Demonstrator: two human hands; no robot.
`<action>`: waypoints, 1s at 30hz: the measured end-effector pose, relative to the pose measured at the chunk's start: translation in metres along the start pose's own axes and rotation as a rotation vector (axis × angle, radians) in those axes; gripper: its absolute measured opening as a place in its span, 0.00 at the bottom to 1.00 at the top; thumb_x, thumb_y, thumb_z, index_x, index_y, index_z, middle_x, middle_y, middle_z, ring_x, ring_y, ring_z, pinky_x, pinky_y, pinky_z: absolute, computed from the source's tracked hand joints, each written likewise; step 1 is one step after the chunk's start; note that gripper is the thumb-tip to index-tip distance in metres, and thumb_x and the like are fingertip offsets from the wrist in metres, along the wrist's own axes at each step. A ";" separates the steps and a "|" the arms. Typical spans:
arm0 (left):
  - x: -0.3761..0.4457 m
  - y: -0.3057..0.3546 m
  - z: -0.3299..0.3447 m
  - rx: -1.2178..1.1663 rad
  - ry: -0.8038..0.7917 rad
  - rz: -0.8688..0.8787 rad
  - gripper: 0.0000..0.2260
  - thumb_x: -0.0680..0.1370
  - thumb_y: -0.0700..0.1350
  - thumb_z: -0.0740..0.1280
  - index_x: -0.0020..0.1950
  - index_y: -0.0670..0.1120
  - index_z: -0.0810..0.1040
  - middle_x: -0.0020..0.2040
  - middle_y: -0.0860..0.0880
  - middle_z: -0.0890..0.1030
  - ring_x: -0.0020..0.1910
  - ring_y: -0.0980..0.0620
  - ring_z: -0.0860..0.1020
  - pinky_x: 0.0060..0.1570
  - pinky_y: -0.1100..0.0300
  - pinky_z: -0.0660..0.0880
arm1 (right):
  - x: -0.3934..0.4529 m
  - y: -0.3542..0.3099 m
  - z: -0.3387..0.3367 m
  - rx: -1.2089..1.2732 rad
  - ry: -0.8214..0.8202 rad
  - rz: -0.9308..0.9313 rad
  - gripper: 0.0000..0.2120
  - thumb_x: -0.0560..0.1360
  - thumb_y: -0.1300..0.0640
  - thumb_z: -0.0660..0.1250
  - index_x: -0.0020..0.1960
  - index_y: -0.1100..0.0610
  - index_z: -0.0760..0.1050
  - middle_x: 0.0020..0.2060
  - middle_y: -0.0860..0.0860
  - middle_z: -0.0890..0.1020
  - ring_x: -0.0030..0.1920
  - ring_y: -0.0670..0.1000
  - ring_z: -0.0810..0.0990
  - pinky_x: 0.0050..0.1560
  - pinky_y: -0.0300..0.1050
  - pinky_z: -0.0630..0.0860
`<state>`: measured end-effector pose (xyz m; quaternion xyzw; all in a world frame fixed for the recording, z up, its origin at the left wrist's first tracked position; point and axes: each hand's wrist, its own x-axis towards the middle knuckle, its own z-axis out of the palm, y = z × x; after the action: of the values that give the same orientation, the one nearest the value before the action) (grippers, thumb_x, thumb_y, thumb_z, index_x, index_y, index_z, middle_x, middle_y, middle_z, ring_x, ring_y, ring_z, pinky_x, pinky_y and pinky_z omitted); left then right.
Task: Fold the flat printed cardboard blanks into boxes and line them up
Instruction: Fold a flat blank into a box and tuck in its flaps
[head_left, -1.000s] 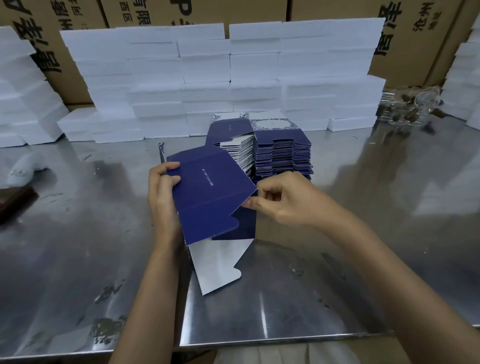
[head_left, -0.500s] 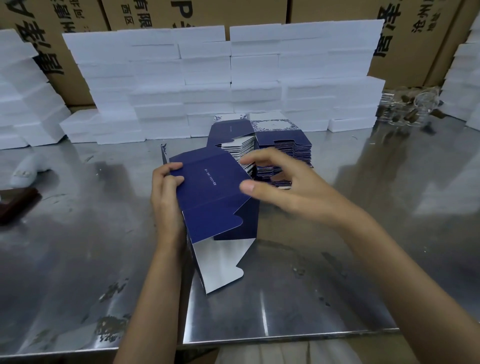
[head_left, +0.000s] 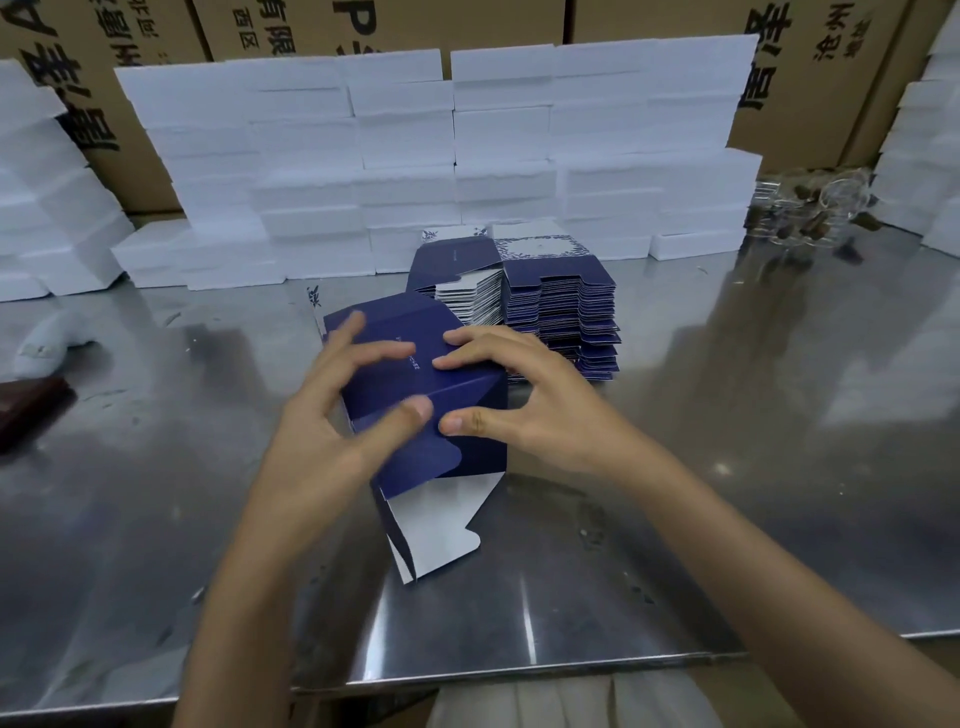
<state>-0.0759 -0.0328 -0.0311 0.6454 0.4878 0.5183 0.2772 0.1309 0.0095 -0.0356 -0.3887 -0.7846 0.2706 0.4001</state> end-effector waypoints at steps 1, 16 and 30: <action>-0.003 0.001 0.000 0.104 -0.070 0.018 0.20 0.70 0.51 0.79 0.59 0.64 0.79 0.76 0.63 0.65 0.77 0.68 0.55 0.76 0.59 0.56 | 0.000 0.001 0.000 0.004 0.007 -0.006 0.21 0.70 0.52 0.80 0.61 0.48 0.81 0.68 0.42 0.76 0.72 0.42 0.68 0.73 0.40 0.64; -0.006 -0.012 0.014 -0.040 0.151 0.094 0.07 0.70 0.43 0.77 0.44 0.53 0.84 0.57 0.57 0.84 0.74 0.61 0.66 0.73 0.52 0.65 | 0.000 0.003 0.016 0.342 0.047 0.030 0.11 0.73 0.59 0.77 0.50 0.45 0.83 0.68 0.44 0.75 0.71 0.44 0.71 0.72 0.62 0.67; -0.008 -0.017 0.014 -0.075 0.151 0.087 0.09 0.69 0.46 0.75 0.49 0.53 0.84 0.67 0.56 0.78 0.75 0.62 0.65 0.74 0.50 0.65 | 0.003 0.008 0.011 0.451 0.022 0.062 0.09 0.73 0.62 0.76 0.51 0.52 0.86 0.66 0.47 0.78 0.69 0.45 0.74 0.71 0.60 0.70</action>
<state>-0.0687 -0.0321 -0.0529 0.6142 0.4591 0.5950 0.2408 0.1237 0.0152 -0.0463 -0.3161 -0.6876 0.4471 0.4768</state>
